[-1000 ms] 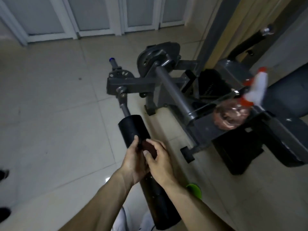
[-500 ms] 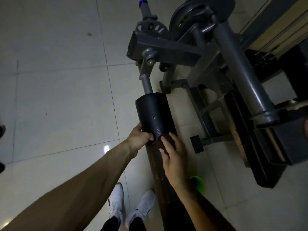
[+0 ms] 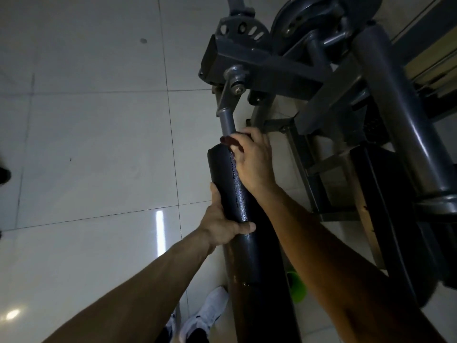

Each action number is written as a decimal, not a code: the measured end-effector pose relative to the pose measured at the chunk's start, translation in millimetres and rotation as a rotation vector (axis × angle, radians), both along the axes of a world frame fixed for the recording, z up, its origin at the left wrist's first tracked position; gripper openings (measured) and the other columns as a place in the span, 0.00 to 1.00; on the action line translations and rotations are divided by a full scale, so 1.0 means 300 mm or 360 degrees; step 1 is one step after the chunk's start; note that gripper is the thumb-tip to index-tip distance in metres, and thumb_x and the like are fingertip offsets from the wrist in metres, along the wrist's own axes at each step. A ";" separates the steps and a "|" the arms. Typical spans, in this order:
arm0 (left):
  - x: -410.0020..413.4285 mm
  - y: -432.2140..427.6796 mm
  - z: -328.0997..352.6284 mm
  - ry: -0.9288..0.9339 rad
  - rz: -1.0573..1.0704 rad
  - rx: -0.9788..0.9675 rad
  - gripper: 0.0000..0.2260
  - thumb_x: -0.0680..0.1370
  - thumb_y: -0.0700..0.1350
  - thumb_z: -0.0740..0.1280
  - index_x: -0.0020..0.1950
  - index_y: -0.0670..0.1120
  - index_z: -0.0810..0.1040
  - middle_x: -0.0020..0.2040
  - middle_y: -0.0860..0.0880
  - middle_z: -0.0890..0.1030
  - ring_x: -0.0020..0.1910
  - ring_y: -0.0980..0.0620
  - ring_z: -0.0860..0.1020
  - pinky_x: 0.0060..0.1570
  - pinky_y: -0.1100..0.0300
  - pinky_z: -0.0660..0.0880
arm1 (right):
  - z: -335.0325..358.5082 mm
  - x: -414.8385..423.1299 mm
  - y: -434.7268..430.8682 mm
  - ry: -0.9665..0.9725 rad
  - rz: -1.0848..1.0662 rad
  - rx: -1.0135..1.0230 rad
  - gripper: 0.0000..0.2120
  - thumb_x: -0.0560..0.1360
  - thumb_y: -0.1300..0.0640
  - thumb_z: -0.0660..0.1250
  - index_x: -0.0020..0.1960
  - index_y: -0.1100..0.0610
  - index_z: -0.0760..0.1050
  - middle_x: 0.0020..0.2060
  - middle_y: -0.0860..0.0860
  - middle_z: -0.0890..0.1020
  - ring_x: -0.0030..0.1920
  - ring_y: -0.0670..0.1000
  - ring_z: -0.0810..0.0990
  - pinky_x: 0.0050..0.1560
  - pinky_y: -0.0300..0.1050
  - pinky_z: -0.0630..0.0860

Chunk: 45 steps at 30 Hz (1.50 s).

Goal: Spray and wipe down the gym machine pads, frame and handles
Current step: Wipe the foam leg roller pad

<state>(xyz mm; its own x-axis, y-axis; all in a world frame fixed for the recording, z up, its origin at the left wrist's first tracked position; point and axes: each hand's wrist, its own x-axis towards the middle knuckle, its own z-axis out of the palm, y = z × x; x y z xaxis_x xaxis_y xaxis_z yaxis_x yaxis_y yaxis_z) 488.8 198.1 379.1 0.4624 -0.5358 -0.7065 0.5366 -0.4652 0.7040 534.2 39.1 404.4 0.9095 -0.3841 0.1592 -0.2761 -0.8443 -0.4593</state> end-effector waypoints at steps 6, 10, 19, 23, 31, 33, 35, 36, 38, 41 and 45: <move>-0.006 -0.009 -0.006 -0.0031 0.0042 -0.0011 0.69 0.54 0.52 0.84 0.78 0.68 0.37 0.62 0.54 0.81 0.62 0.52 0.80 0.60 0.49 0.81 | -0.001 -0.403 0.058 0.0034 0.0143 0.0044 0.20 0.81 0.51 0.60 0.67 0.57 0.79 0.67 0.51 0.73 0.65 0.53 0.72 0.63 0.52 0.77; -0.017 -0.022 -0.019 -0.0079 -0.0006 0.0078 0.72 0.51 0.57 0.83 0.77 0.68 0.32 0.65 0.53 0.78 0.63 0.50 0.78 0.62 0.49 0.80 | -0.028 -0.338 0.030 -0.0013 0.0182 0.0007 0.15 0.79 0.58 0.68 0.66 0.56 0.80 0.66 0.50 0.70 0.65 0.54 0.71 0.61 0.54 0.79; -0.012 -0.006 0.038 -0.0140 -0.0063 0.0078 0.69 0.57 0.54 0.85 0.81 0.63 0.36 0.69 0.53 0.76 0.66 0.50 0.77 0.65 0.49 0.78 | 0.013 -0.136 0.029 -0.0011 0.0182 -0.0041 0.16 0.78 0.60 0.67 0.64 0.55 0.81 0.63 0.53 0.74 0.63 0.56 0.71 0.60 0.55 0.78; -0.036 0.078 0.056 0.0045 0.0139 -0.0001 0.41 0.76 0.37 0.74 0.79 0.64 0.56 0.71 0.56 0.73 0.58 0.56 0.78 0.55 0.57 0.78 | 0.009 -0.521 0.106 0.0003 0.0187 0.0009 0.14 0.80 0.57 0.65 0.64 0.57 0.81 0.63 0.51 0.75 0.62 0.54 0.73 0.59 0.52 0.77; -0.133 0.094 0.049 0.0285 0.0263 0.0082 0.35 0.83 0.50 0.67 0.82 0.65 0.50 0.67 0.54 0.78 0.62 0.52 0.78 0.60 0.46 0.79 | -0.025 -0.486 0.129 0.0021 0.0023 0.0128 0.18 0.77 0.63 0.70 0.65 0.53 0.81 0.64 0.52 0.73 0.63 0.57 0.73 0.57 0.55 0.78; -0.151 0.100 0.039 0.0267 0.0303 0.0096 0.35 0.82 0.53 0.69 0.83 0.61 0.51 0.69 0.54 0.77 0.61 0.54 0.78 0.62 0.45 0.78 | -0.027 -0.348 0.100 -0.0023 -0.0093 0.0179 0.19 0.76 0.64 0.71 0.65 0.51 0.81 0.63 0.51 0.73 0.62 0.54 0.71 0.58 0.55 0.78; -0.177 0.107 0.035 0.0304 0.0319 0.0160 0.37 0.81 0.56 0.69 0.84 0.57 0.52 0.71 0.52 0.76 0.63 0.53 0.78 0.65 0.44 0.77 | -0.013 -0.320 0.089 -0.0036 -0.0150 0.0223 0.20 0.76 0.64 0.71 0.66 0.50 0.81 0.63 0.51 0.73 0.62 0.54 0.70 0.60 0.54 0.77; -0.190 0.110 0.036 0.0340 0.0305 0.0189 0.36 0.80 0.59 0.69 0.83 0.57 0.56 0.71 0.52 0.76 0.65 0.51 0.77 0.65 0.44 0.76 | -0.003 -0.353 0.095 -0.0023 -0.0119 0.0222 0.20 0.77 0.63 0.70 0.67 0.49 0.80 0.63 0.50 0.73 0.62 0.53 0.70 0.61 0.54 0.77; -0.221 0.115 0.039 0.0385 0.0232 0.0212 0.30 0.79 0.63 0.68 0.79 0.58 0.64 0.69 0.53 0.77 0.67 0.49 0.76 0.64 0.43 0.75 | 0.014 -0.509 0.124 0.0029 -0.0029 0.0203 0.20 0.78 0.61 0.69 0.69 0.49 0.79 0.65 0.49 0.72 0.64 0.52 0.71 0.62 0.52 0.76; -0.259 0.105 0.051 0.0438 0.0213 0.0190 0.17 0.81 0.64 0.64 0.68 0.62 0.71 0.65 0.54 0.78 0.66 0.47 0.76 0.64 0.38 0.74 | 0.021 -0.844 0.185 0.0126 0.0001 0.0266 0.20 0.80 0.58 0.67 0.71 0.47 0.77 0.67 0.47 0.71 0.67 0.51 0.71 0.63 0.52 0.76; -0.281 0.084 0.059 0.0401 0.0256 0.0193 0.15 0.83 0.62 0.61 0.68 0.62 0.69 0.64 0.54 0.77 0.66 0.45 0.75 0.57 0.41 0.77 | 0.026 -1.103 0.274 0.0123 -0.0131 0.0471 0.20 0.79 0.63 0.69 0.68 0.49 0.79 0.65 0.47 0.72 0.66 0.52 0.73 0.62 0.53 0.76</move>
<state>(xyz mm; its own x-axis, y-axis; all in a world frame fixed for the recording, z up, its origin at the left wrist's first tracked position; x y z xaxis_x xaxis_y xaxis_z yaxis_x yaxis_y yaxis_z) 404.6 223.3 396.8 0.3369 -0.3749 -0.8637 0.7604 -0.4326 0.4844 203.4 121.5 412.2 0.8786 -0.4761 -0.0387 -0.3814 -0.6505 -0.6568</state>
